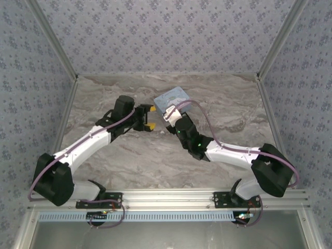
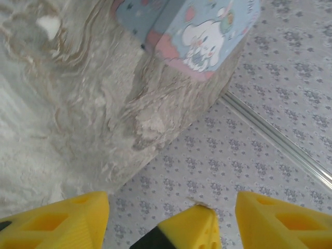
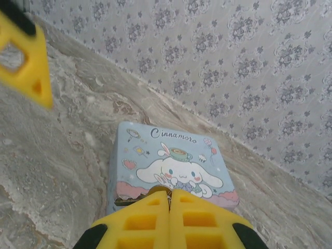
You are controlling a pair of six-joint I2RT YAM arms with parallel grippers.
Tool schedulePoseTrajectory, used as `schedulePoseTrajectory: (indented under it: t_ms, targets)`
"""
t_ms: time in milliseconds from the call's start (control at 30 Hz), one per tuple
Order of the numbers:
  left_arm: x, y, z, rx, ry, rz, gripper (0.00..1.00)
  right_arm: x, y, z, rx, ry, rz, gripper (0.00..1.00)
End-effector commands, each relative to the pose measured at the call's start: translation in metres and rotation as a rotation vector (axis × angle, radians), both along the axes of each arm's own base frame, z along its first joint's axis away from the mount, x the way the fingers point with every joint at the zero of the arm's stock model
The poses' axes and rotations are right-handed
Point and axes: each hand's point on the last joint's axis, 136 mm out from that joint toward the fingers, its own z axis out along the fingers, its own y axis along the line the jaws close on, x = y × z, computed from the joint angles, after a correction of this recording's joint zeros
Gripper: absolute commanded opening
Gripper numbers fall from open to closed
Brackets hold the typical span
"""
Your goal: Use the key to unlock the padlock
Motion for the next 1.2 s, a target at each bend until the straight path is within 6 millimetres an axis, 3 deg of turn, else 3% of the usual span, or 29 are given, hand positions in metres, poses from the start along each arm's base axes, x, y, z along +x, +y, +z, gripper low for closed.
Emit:
schedulePoseTrajectory:
  t_ms: [0,500,767,1000,1167]
  targets:
    - [0.0,-0.001,-0.005,-0.085,0.132,0.133,0.63,-0.002,0.008,0.013,0.047,-0.034,0.035,0.0]
    - [-0.001,-0.015,-0.008,-0.14,0.165,0.141,0.55,-0.017,0.037,-0.003,0.079,0.027,0.111,0.0]
    - [0.0,-0.019,-0.012,-0.145,0.173,0.135,0.39,-0.024,0.044,-0.005,0.094,0.039,0.123,0.0]
    - [-0.001,-0.02,-0.014,-0.143,0.183,0.128,0.36,-0.026,0.045,-0.006,0.109,0.046,0.123,0.0]
    - [-0.001,-0.021,-0.017,-0.14,0.189,0.125,0.24,-0.028,0.047,-0.007,0.113,0.054,0.14,0.0]
